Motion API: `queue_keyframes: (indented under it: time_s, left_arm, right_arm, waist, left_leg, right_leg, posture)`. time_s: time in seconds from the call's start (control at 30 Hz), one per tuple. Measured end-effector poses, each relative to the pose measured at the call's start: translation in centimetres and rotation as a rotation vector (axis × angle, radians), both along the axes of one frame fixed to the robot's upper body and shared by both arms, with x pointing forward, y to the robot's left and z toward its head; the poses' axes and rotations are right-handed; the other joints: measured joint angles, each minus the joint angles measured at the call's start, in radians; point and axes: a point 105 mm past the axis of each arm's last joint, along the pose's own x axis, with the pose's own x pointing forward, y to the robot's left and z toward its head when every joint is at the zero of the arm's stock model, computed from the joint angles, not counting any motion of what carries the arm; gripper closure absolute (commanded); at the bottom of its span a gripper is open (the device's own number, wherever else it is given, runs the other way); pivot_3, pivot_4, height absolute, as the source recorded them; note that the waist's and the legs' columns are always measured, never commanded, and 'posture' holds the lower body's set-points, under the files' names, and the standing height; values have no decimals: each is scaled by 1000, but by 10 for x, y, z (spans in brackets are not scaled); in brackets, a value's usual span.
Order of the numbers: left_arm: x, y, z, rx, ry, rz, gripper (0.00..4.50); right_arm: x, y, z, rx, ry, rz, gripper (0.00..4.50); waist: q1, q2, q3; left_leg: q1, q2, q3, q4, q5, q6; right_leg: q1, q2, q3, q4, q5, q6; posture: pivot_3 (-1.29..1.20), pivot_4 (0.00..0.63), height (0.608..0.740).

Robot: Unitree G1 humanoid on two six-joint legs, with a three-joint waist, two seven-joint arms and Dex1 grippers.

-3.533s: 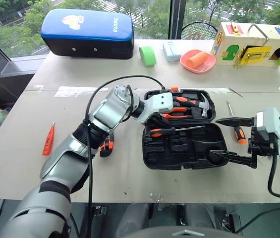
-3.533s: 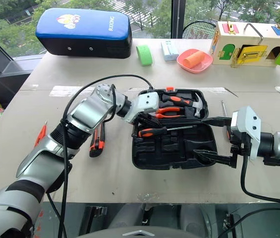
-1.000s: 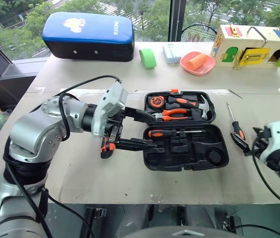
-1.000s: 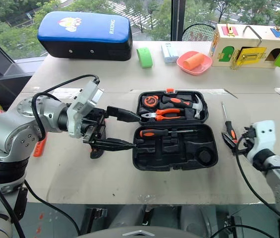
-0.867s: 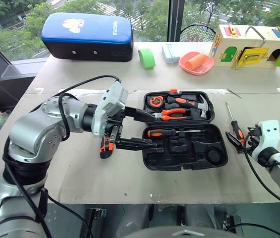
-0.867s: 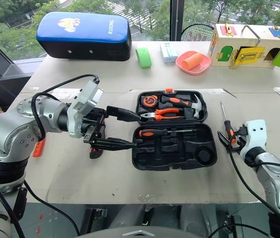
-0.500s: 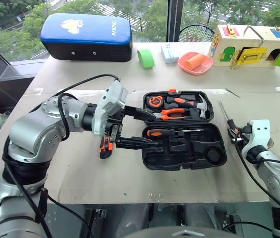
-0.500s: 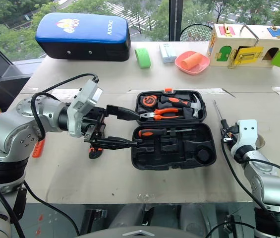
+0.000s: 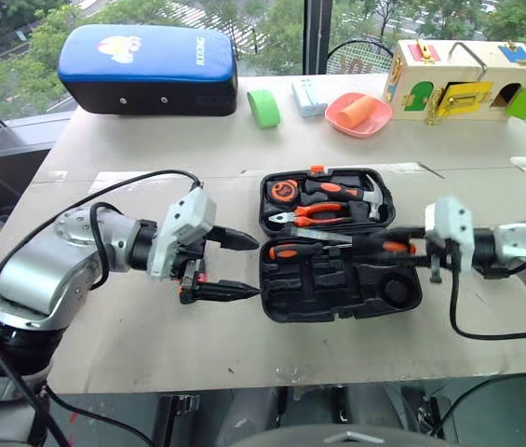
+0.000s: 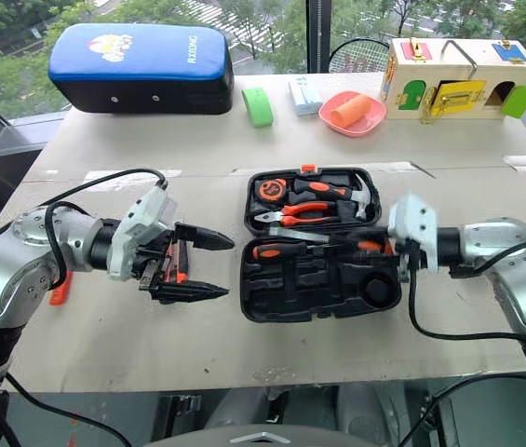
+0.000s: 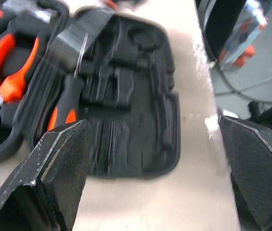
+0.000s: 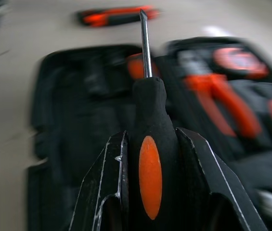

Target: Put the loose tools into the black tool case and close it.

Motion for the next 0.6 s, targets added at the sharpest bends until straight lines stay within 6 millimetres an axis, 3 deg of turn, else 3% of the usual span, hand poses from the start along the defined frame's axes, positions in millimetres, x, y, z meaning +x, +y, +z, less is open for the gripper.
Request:
queue_keyframes:
  time_s: [0.3, 0.6]
  left_arm:
    - [-9, -7, 0, 1, -26, -20, 0]
    - [-8, -7, 1, -1, -35, -12, 0]
  right_arm:
    - [24, -3, -15, -86, 4, 7, 3942]
    - [30, -9, -26, -123, 5, -7, 3942]
  waist:
    - [0, -1, 1]
    - [1, -1, 0]
  left_leg:
    - [-3, 0, -1, 0, 0, 0]
    - [-5, 0, -1, 2, 0, 0]
  right_leg:
    - [-4, 0, 0, 1, 1, 0]
    - [-5, 0, 0, 3, 1, 0]
  posture:
    - [0, 150, 735]
    - [0, 150, 735]
